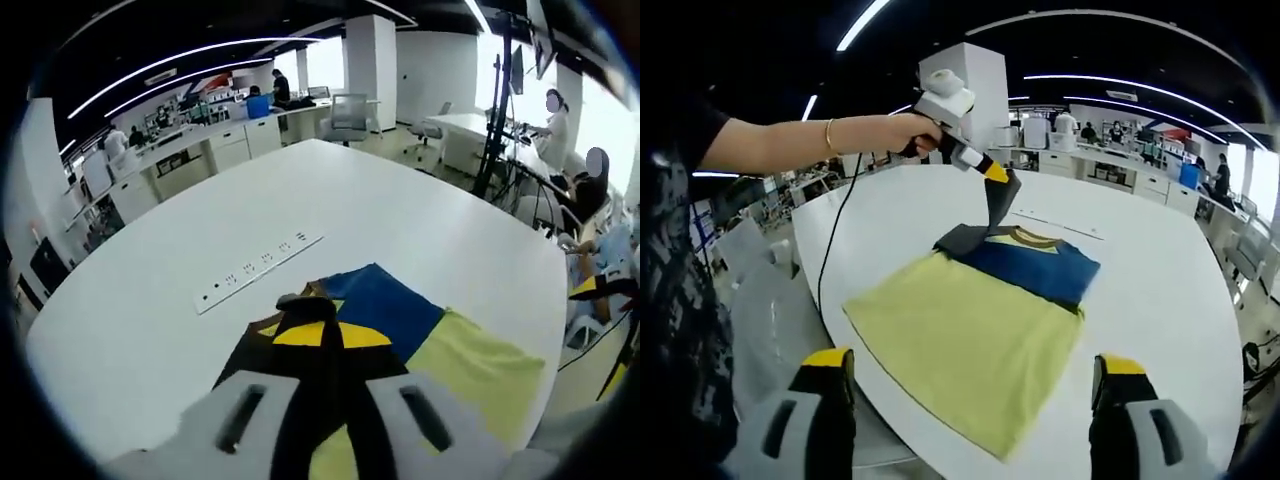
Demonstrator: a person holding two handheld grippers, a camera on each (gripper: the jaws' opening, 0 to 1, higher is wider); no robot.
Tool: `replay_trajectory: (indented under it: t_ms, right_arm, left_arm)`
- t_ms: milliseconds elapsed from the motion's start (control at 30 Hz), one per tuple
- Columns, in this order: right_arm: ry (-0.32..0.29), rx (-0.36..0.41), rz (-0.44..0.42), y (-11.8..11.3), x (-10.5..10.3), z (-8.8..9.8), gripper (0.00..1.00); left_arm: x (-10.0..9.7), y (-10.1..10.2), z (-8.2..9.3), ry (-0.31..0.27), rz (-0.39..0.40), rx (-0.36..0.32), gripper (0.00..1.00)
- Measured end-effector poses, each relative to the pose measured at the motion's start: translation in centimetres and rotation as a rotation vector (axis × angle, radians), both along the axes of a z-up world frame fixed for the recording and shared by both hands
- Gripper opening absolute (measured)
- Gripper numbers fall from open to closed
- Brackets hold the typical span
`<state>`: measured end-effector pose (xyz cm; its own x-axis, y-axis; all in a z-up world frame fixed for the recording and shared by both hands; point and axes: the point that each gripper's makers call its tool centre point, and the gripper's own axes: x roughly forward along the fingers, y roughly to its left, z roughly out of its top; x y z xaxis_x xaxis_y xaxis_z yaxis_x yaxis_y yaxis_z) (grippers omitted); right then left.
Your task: Fold the garment on the visible template until the final outline fits inside the template.
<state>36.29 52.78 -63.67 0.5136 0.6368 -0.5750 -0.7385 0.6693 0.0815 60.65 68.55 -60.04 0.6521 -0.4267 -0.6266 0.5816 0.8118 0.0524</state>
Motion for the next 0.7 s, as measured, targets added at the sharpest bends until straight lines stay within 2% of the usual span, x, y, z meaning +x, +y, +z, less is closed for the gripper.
replay_trajectory:
  t_ms: [433,700]
  right_arm:
    - [0.015,0.0,-0.02,-0.5,-0.1,-0.3,1.0]
    - [0.022,0.001,-0.024,-0.3,0.2,-0.6,1.0]
  left_arm:
    - [0.0,-3.5,-0.3,0.003,-0.045,-0.04,0.0]
    - [-0.2,-5.3,-1.2,0.019,-0.061,-0.06,0.0]
